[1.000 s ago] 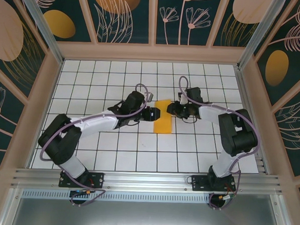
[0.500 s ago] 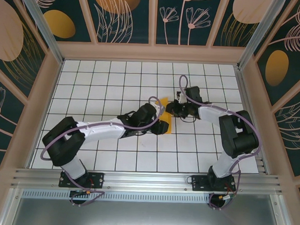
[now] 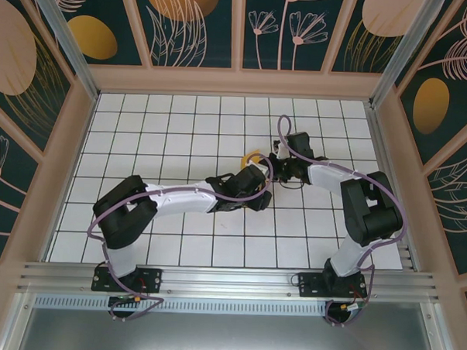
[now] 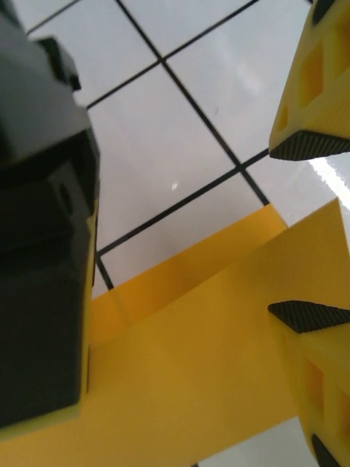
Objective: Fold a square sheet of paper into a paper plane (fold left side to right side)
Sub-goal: Fold the triangle a second time at the center of the table.
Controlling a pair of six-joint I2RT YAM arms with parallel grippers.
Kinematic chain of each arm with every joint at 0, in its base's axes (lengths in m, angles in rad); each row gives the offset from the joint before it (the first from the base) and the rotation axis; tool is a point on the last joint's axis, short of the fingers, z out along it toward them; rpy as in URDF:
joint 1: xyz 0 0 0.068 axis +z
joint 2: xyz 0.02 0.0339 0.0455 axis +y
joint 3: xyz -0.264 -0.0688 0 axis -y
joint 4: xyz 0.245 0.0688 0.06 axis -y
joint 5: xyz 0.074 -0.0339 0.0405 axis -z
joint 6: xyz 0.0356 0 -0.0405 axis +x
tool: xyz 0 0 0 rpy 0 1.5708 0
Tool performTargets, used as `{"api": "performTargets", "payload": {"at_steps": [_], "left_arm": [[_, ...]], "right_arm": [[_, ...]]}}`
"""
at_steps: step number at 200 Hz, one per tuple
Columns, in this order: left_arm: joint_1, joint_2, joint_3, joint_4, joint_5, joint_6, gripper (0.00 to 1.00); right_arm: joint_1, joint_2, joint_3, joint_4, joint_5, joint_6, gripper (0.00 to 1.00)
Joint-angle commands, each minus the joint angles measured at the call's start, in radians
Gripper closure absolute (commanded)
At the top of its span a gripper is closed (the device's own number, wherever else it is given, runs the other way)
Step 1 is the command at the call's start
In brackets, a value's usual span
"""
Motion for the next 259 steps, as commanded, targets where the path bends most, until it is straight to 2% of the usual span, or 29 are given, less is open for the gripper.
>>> {"api": "performTargets", "payload": {"at_steps": [1, 37, 109, 158, 215, 240, 259], "left_arm": [[-0.014, 0.035, 0.048, -0.088, -0.089, 0.014, 0.43], [-0.021, 0.039, 0.061, -0.107, -0.116, 0.017, 0.48], [-0.02, 0.008, 0.066, -0.107, -0.089, 0.017, 0.67], [-0.021, 0.001, 0.073, -0.108, -0.076, 0.017, 0.71], [-0.021, 0.0, 0.079, -0.111, -0.079, 0.02, 0.86], [-0.021, 0.002, 0.086, -0.114, -0.072, 0.012, 0.93], [-0.021, -0.001, 0.096, -0.128, -0.086, -0.016, 0.95]], "right_arm": [[0.011, 0.006, 0.031, -0.021, -0.014, 0.012, 0.89], [0.014, 0.02, 0.04, -0.03, -0.001, 0.007, 0.88], [0.021, 0.052, 0.074, -0.076, 0.039, -0.023, 0.88], [0.026, 0.068, 0.088, -0.092, 0.052, -0.037, 0.87], [0.029, 0.072, 0.092, -0.095, 0.056, -0.041, 0.87], [0.026, 0.056, 0.096, -0.099, 0.065, -0.053, 0.83], [0.018, 0.012, 0.093, -0.104, 0.08, -0.061, 0.72]]}}
